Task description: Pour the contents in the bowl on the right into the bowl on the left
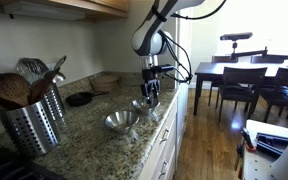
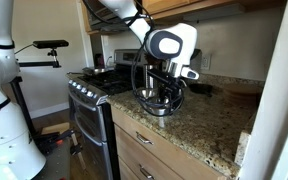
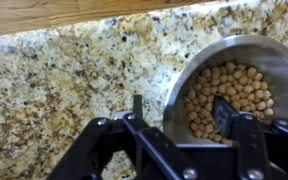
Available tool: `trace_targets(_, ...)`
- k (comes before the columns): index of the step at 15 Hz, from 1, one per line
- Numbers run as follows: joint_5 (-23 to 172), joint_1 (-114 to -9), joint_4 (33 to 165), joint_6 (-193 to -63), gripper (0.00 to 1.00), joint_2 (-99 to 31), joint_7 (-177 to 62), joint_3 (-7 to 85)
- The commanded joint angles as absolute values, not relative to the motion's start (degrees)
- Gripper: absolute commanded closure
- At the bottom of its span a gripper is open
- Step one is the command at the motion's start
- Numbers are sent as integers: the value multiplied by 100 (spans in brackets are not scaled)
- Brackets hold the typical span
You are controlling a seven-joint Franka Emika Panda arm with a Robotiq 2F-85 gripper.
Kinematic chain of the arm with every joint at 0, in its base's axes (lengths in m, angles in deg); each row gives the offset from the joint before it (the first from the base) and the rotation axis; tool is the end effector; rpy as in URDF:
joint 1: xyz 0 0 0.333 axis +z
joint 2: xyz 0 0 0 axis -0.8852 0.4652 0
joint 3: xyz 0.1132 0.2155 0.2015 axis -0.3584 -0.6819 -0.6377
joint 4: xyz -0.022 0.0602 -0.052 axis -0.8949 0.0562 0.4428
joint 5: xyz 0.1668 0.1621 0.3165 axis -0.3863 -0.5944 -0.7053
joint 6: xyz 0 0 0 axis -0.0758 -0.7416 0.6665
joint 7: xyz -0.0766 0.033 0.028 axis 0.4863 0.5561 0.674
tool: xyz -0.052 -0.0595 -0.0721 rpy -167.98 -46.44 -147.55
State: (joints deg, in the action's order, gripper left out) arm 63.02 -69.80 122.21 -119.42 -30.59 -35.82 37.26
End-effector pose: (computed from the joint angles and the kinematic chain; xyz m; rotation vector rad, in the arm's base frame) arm 0.5745 -0.0925 0.2666 -3.0009 -0.0633 0.2108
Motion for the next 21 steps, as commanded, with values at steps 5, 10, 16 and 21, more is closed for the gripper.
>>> trace_targets(5, 6400, -7003, 12352, -11930, 0, -3164, -3633, 3732)
trace_targets(10, 6386, -7001, 12367, -11932, 0, -3146, -3635, 3725)
trace_targets(16, 6377, -7008, 12387, -11941, 33, -3139, -3633, 3728)
trace_targets(21, 6379, -7005, 12411, -11952, 67, -3149, -3642, 3729)
